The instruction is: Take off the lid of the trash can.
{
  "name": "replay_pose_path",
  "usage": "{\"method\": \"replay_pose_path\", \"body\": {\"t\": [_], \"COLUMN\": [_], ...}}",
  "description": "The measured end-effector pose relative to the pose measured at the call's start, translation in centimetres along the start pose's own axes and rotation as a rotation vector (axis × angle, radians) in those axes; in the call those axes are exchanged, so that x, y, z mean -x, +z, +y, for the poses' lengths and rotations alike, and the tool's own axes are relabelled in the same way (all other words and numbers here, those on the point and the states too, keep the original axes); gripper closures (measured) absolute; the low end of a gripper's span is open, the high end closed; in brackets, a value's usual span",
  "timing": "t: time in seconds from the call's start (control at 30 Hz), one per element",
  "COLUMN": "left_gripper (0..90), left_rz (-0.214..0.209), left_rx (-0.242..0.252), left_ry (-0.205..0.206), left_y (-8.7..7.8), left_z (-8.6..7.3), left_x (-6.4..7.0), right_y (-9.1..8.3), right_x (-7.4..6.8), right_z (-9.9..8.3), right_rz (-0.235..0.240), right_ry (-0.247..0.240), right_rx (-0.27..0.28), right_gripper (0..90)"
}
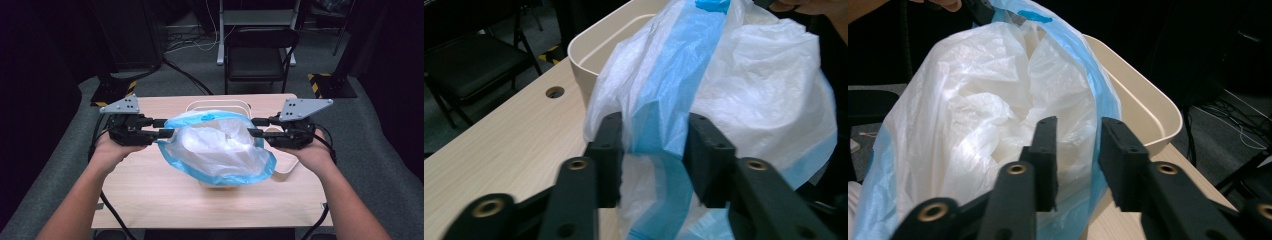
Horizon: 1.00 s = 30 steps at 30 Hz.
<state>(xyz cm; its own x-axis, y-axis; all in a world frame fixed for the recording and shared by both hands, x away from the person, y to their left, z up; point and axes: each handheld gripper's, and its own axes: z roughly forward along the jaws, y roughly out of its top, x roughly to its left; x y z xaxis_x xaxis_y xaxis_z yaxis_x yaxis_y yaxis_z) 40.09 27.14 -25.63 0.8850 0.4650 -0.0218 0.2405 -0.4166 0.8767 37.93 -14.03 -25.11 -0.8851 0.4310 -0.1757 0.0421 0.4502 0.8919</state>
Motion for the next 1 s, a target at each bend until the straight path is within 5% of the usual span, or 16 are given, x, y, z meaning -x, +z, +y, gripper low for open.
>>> {"method": "replay_pose_path", "body": {"t": [0.17, 0.27, 0.37, 0.6, 1.0], "left_gripper": [79.9, 83.6, 86.0, 87.3, 87.6], "left_rz": [0.02, 0.022, 0.024, 0.032, 0.056], "left_rx": [-0.013, -0.02, -0.02, -0.052, -0.085], "left_ry": [0.008, 0.018, 0.027, 0.023, -0.015], "left_y": [1.0, 1.7, 2.2, 4.0, 7.2], "left_z": [0.0, 0.1, 0.4, 0.6, 1.0], "left_x": [-1.2, -1.6, -1.9, -3.4, -6.5], "right_y": [0.4, 0.6, 0.9, 1.8, 3.6], "right_x": [0.7, 0.9, 1.2, 1.7, 4.8], "right_z": [-0.3, -0.3, -0.1, 0.0, 0.1], "right_rz": [-0.006, -0.005, -0.009, -0.023, -0.115], "right_ry": [0.01, 0.032, 0.039, 0.005, 0.038], "right_rx": [-0.014, -0.007, -0.001, -0.023, -0.014], "right_gripper": [76.9, 64.6, 61.9, 84.9, 88.7]}}
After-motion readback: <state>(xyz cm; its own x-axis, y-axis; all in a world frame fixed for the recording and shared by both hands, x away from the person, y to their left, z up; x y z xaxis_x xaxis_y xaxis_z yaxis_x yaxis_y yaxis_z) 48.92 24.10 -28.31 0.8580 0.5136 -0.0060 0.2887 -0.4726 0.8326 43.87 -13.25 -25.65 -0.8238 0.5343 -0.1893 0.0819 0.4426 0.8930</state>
